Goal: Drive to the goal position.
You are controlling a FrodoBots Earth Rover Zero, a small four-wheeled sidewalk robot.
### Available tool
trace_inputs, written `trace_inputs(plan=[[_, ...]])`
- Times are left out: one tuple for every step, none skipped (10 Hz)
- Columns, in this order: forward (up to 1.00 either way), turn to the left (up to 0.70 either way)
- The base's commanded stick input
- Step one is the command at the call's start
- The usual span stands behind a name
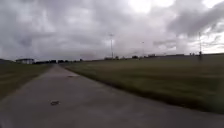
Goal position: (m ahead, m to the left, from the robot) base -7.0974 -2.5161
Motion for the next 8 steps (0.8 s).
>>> trace_inputs(plan=[[0.09,-0.02],[0.03,-0.12],[0.03,-0.05],[1.0,-0.02],[1.0,-0.14],[1.0,-0.24],[1.0,-0.36],[1.0,-0.38]])
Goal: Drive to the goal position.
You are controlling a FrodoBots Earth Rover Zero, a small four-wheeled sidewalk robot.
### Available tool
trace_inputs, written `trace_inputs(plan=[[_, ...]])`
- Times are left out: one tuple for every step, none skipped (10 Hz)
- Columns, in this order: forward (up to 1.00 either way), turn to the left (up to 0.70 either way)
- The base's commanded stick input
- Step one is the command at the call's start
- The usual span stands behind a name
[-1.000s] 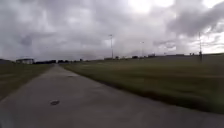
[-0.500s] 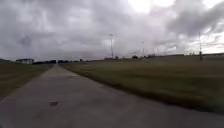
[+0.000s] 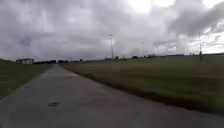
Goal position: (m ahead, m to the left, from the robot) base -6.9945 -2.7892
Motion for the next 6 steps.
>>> trace_inputs(plan=[[1.0,-0.39],[1.0,-0.39],[1.0,-0.39],[1.0,-0.39],[1.0,-0.39],[1.0,-0.39]])
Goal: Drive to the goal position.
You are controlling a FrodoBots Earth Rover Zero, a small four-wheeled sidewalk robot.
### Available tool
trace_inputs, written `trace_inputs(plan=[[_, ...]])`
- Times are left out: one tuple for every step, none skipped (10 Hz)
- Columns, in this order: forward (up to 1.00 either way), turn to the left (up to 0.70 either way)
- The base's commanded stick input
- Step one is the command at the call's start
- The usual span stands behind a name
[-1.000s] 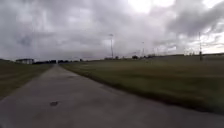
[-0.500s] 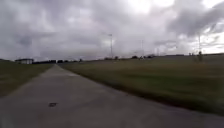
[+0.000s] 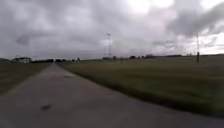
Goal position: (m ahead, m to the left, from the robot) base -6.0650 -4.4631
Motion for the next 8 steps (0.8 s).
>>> trace_inputs(plan=[[1.0,-0.39],[1.0,-0.39],[1.0,-0.39],[1.0,-0.37],[1.0,-0.37],[1.0,-0.3],[0.0,0.0],[0.0,0.0]])
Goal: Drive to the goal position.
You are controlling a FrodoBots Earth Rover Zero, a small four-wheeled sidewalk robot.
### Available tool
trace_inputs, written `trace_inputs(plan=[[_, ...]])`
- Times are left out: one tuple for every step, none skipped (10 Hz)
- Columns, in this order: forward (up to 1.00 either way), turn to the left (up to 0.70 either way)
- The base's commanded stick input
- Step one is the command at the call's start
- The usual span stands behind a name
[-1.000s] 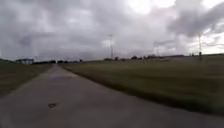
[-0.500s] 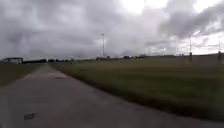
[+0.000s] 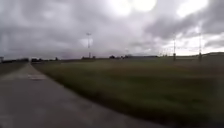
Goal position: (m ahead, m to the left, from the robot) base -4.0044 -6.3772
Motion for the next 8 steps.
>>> trace_inputs(plan=[[-0.05,0.01],[-0.38,0.15],[-0.99,0.41],[-0.99,0.41],[-1.0,0.41],[-1.0,0.41],[-1.0,0.41],[-1.0,0.41]])
